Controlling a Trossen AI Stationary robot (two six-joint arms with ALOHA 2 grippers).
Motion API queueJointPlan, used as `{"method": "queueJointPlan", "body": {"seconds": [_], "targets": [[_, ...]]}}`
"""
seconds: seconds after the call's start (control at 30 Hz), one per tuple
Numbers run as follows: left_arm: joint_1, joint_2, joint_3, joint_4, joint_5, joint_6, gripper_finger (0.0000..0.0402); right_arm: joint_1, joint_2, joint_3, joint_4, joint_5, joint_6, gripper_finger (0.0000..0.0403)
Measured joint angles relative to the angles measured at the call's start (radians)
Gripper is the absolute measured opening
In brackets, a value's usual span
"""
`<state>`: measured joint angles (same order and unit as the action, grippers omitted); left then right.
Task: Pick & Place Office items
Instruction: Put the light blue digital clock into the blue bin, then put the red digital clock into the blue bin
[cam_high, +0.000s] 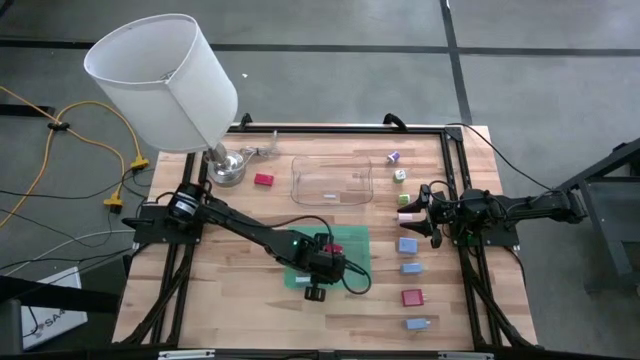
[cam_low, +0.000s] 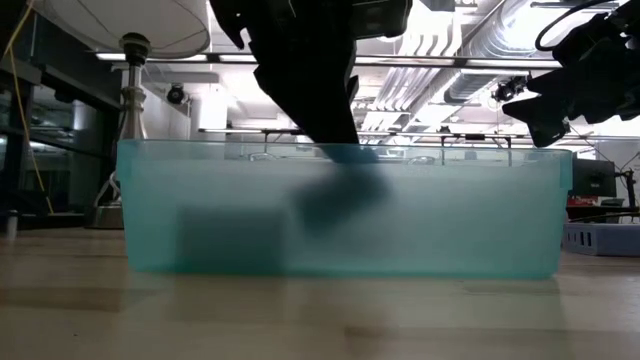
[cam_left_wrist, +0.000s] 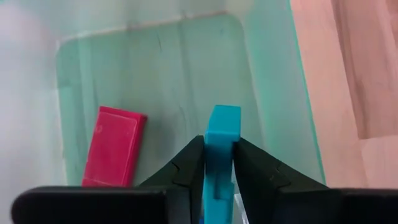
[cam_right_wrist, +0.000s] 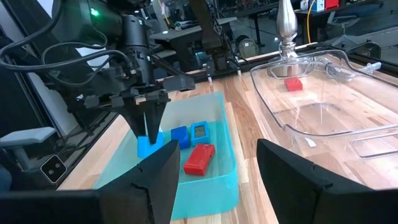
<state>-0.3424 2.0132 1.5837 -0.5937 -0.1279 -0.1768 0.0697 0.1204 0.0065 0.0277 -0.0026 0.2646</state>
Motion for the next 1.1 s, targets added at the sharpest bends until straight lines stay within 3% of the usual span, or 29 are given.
{"method": "queueJointPlan", "body": {"seconds": [0.67,0.83,1.1], "targets": [[0.019,-0.011,-0.001,-0.005,-0.003,0.026,0.0093,0.000,0.000,0.000,0.000,0.000,0.000,0.0201],[0.042,-0.064,-0.001,-0.061,-0.001,0.038,0.0094,0.000,0.000,0.000,0.000,0.000,0.000,0.0201],[0.055,-0.149,-0.001,-0.240,-0.045,-0.088,0.0094,0.000,0.000,0.000,0.000,0.000,0.000,0.0201]]}}
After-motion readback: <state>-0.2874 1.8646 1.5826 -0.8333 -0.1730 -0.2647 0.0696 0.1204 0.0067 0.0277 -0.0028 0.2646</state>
